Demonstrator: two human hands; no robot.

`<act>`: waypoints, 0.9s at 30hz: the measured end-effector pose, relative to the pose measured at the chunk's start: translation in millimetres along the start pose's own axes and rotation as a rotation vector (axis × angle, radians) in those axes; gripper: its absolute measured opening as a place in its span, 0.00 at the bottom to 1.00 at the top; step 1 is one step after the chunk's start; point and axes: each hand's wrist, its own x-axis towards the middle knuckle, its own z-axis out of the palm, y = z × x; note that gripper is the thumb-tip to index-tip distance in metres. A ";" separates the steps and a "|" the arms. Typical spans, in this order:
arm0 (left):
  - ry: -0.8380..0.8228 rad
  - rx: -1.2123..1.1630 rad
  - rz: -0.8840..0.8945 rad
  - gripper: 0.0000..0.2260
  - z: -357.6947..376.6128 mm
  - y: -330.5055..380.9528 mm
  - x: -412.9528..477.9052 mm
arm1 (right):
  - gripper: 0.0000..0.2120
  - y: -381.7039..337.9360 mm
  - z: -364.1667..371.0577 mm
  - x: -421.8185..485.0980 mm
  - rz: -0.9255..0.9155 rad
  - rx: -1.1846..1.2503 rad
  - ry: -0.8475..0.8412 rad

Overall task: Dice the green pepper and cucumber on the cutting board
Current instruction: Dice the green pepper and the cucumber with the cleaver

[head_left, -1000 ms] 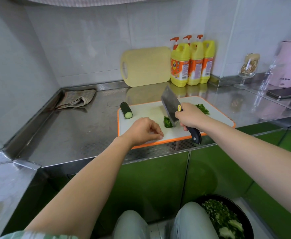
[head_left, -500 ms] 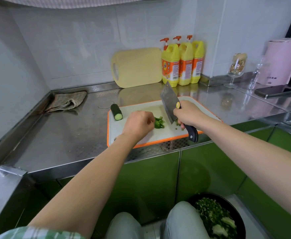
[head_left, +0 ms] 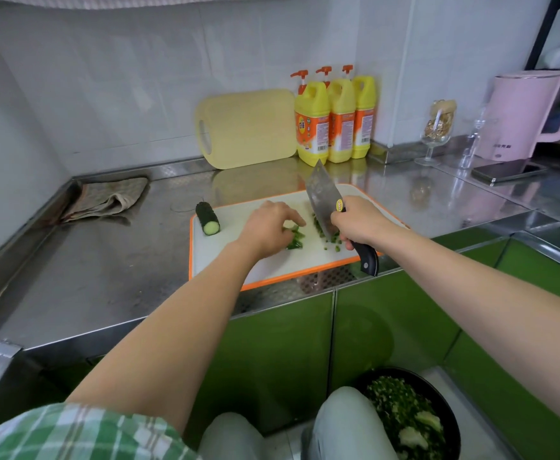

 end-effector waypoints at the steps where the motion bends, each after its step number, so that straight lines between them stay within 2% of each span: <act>1: -0.095 0.077 0.038 0.21 -0.6 -0.5 -2.6 | 0.13 -0.7 1.1 0.0 0.001 0.002 0.001; 3: -0.231 0.164 0.042 0.24 1.9 0.1 -4.3 | 0.13 -2.6 3.9 -0.6 -0.005 0.003 -0.002; 5: -0.274 0.167 0.014 0.24 5.7 -0.1 -2.0 | 0.12 -3.7 6.0 -1.5 -0.012 -0.005 -0.011; 11: -0.197 0.178 0.074 0.14 3.0 -1.6 3.3 | 0.09 -3.5 8.4 -2.5 -0.009 -0.021 -0.034; 16: -0.159 0.223 0.079 0.11 2.0 -6.9 -0.3 | 0.07 -5.9 13.2 -0.9 -0.036 -0.028 -0.056; 24: -0.095 0.253 -0.069 0.14 -3.3 -26.8 -27.9 | 0.05 -22.9 37.7 0.1 -0.096 -0.076 -0.161; 27: -0.049 0.220 -0.083 0.21 -4.1 -34.3 -36.2 | 0.05 -28.2 45.1 0.7 -0.093 -0.119 -0.190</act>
